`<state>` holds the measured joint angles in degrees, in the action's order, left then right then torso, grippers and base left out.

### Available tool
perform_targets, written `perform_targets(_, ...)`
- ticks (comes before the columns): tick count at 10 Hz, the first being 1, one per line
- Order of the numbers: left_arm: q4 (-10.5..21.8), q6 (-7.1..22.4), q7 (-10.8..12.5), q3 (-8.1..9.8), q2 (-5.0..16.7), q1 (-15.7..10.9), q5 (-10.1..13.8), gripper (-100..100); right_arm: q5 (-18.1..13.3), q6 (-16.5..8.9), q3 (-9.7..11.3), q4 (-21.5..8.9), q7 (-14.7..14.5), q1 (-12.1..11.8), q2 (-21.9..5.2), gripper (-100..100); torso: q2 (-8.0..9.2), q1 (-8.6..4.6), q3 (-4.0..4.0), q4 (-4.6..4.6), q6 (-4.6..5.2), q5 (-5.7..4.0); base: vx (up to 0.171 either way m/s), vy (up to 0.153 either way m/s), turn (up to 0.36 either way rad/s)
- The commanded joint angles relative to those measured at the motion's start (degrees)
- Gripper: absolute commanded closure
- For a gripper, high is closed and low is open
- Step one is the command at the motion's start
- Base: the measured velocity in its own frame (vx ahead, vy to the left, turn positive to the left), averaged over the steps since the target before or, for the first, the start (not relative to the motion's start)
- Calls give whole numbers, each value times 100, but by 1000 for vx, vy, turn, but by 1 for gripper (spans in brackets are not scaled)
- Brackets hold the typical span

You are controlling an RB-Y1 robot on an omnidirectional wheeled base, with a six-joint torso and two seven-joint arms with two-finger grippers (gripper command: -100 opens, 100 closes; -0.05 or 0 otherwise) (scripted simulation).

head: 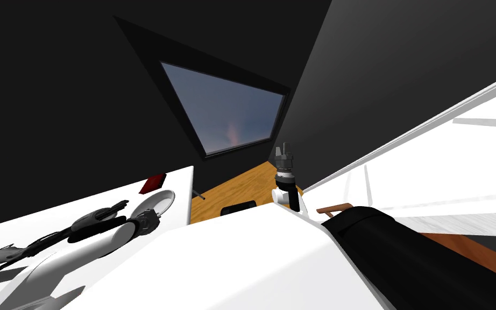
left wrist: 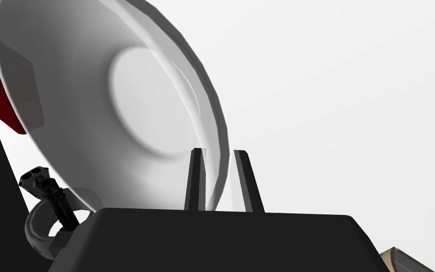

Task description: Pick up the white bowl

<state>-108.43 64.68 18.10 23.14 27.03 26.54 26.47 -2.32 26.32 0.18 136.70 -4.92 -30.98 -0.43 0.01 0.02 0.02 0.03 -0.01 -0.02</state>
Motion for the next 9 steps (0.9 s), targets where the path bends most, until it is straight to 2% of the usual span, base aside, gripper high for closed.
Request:
perform_targets(1,0,0,0,0,0,0,0,100,0,0,0,0,0,0,0,0,0,0,0,0,0,0,0,0,0)
perform_targets(3,-2,-4,1,1,2,-3,0,100,0,0,0,0,0,0,0,0,4,-3,1,-1,-4,1,0,0,0)
perform_targets(4,-1,-3,0,1,2,-3,-1,0,0,0,0,0,0,0,0,0,5,-4,3,0,-4,0,0,0,0)
perform_targets(5,-184,130,37,57,53,53,71,100,0,0,0,0,0,0,0,0,6,-5,3,1,-4,-1,-10,-8,16)
perform_targets(7,-421,298,93,114,99,131,143,100,0,0,0,0,0,0,0,0,17,-14,11,5,-6,-7,-21,-11,22)
perform_targets(8,-363,229,70,97,73,134,120,100,0,0,0,0,0,0,0,0,21,-16,14,7,-7,-8,-9,-6,8)
perform_targets(9,-377,248,74,102,76,141,127,0,0,0,0,0,0,0,0,0,18,-14,12,7,-5,-7,0,0,0)
